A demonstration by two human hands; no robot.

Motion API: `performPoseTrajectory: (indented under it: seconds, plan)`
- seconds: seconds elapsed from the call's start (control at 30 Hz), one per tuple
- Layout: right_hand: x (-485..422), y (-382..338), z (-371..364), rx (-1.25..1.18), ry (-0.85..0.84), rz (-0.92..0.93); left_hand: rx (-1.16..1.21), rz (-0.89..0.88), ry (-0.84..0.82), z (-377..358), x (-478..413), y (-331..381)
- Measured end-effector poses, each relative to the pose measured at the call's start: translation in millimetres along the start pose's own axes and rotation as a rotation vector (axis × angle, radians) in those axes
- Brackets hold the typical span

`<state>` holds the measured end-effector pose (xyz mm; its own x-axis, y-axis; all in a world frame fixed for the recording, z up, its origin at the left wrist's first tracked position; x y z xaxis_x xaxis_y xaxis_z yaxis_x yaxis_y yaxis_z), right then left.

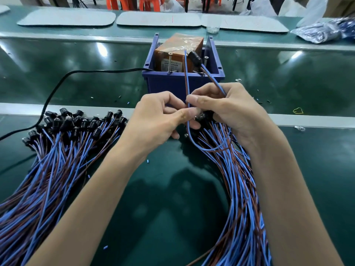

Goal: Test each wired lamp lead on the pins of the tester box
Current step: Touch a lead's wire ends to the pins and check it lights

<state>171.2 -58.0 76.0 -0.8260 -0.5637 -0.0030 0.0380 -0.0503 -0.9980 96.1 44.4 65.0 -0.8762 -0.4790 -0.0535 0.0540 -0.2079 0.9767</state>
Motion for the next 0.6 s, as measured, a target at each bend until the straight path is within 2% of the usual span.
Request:
performPoseTrajectory:
  seconds: [0.07, 0.23, 0.43, 0.6]
  plan:
    - [1, -1, -2, 0.002, 0.011, -0.017, 0.026, -0.011, 0.042, 3, -2, 0]
    - [2, -4, -5, -0.259, 0.033, -0.074, -0.003, -0.104, 0.237, 21, -5, 3]
    - [-4, -4, 15, -0.237, 0.245, -0.003, 0.016, -0.166, 0.378, 37, -5, 6]
    - [-3, 0, 33, -0.344, 0.415, 0.028, -0.021, -0.181, 0.435, 40, -5, 4]
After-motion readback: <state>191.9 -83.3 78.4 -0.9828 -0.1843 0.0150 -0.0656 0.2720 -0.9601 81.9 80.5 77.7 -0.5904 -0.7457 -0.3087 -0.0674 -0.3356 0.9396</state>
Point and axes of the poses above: each hand's wrist, its own x-axis away from the middle knuckle, its own z-axis out of the back of the hand, y = z × x, the point moved 8 cm from there along -x, towards the middle knuckle, and after that the axes turned 6 degrees about y, right-handed, at the moved point
